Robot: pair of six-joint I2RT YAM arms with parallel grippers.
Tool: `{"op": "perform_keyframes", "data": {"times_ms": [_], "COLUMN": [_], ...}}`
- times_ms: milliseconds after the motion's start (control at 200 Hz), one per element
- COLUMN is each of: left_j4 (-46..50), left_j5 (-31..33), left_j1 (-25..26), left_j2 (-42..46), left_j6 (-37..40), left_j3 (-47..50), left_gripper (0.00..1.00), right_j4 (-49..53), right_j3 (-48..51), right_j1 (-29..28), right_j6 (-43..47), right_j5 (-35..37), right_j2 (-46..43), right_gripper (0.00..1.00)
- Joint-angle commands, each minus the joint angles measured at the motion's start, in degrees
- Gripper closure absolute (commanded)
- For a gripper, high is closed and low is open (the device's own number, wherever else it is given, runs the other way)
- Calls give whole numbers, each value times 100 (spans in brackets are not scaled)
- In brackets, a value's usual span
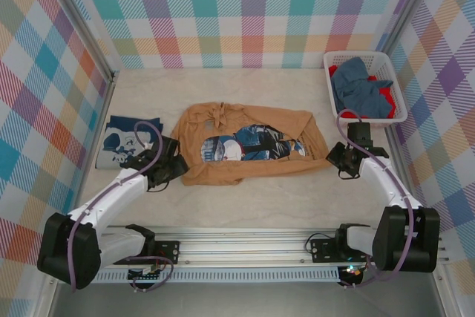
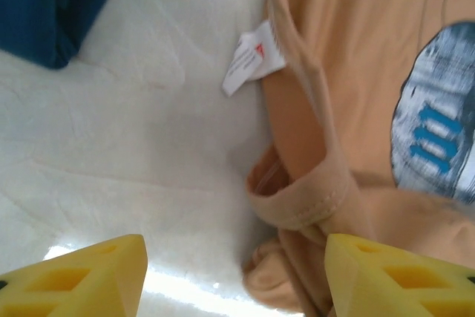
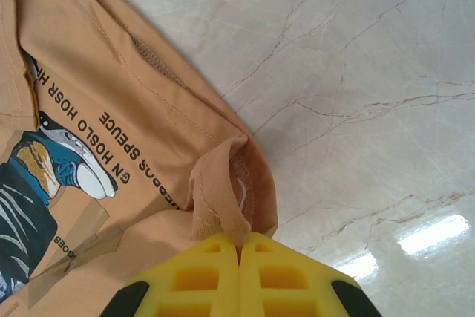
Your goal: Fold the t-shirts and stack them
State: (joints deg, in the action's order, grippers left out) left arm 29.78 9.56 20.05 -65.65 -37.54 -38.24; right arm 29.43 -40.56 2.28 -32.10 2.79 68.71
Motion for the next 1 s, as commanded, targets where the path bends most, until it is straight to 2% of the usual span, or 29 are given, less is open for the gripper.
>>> {"op": "perform_keyframes", "data": {"times_ms": [0, 145, 200, 250, 305, 415, 470, 530, 590, 695, 835, 915, 995], "left_j4": [-519, -499, -337, -202, -65, -240, -182, -93, -364, -892, -944, -902, -855], "left_j5": [-415, -417, -358, -335, -284, -540, -554, -259, -136, -341, -340, -215, 17], "left_j1": [-63, -63, -63, -72, -101, -202, -228, -238, -325, -458, -458, -527, -555], "left_j2": [-280, 177, 442, 557, 425, -344, -838, -1308, -1610, -2167, -2905, -3001, -2627], "left_j6": [-88, -528, -710, -864, -933, -834, -787, -599, -411, -161, 34, 175, 339], "left_j3": [-175, 18, 19, -13, -143, -377, -560, -805, -874, -1055, -1434, -1592, -1777], "left_gripper": [35, 33, 26, 16, 11, 13, 17, 21, 30, 61, 100, 100, 100], "right_j4": [-64, -73, -80, -91, -110, -124, -135, -139, -145, -141, -139, -114, -57], "right_j3": [-32, -5, 5, 13, 29, 56, 65, 65, 74, 81, 45, -7, -95], "right_j1": [27, 28, 33, 33, 29, 32, 30, 31, 33, 32, 34, 40, 41], "right_j6": [107, 121, 131, 134, 134, 126, 125, 116, 116, 116, 116, 129, 177], "right_j5": [-144, -195, -198, -199, -215, -234, -241, -277, -299, -309, -305, -281, -236], "right_j2": [-10, -24, -33, -33, -25, -4, -6, -22, -50, -80, -94, -111, -145], "right_gripper": [100, 100, 100, 100, 100, 100, 100, 100, 100, 100, 100, 100, 100]}}
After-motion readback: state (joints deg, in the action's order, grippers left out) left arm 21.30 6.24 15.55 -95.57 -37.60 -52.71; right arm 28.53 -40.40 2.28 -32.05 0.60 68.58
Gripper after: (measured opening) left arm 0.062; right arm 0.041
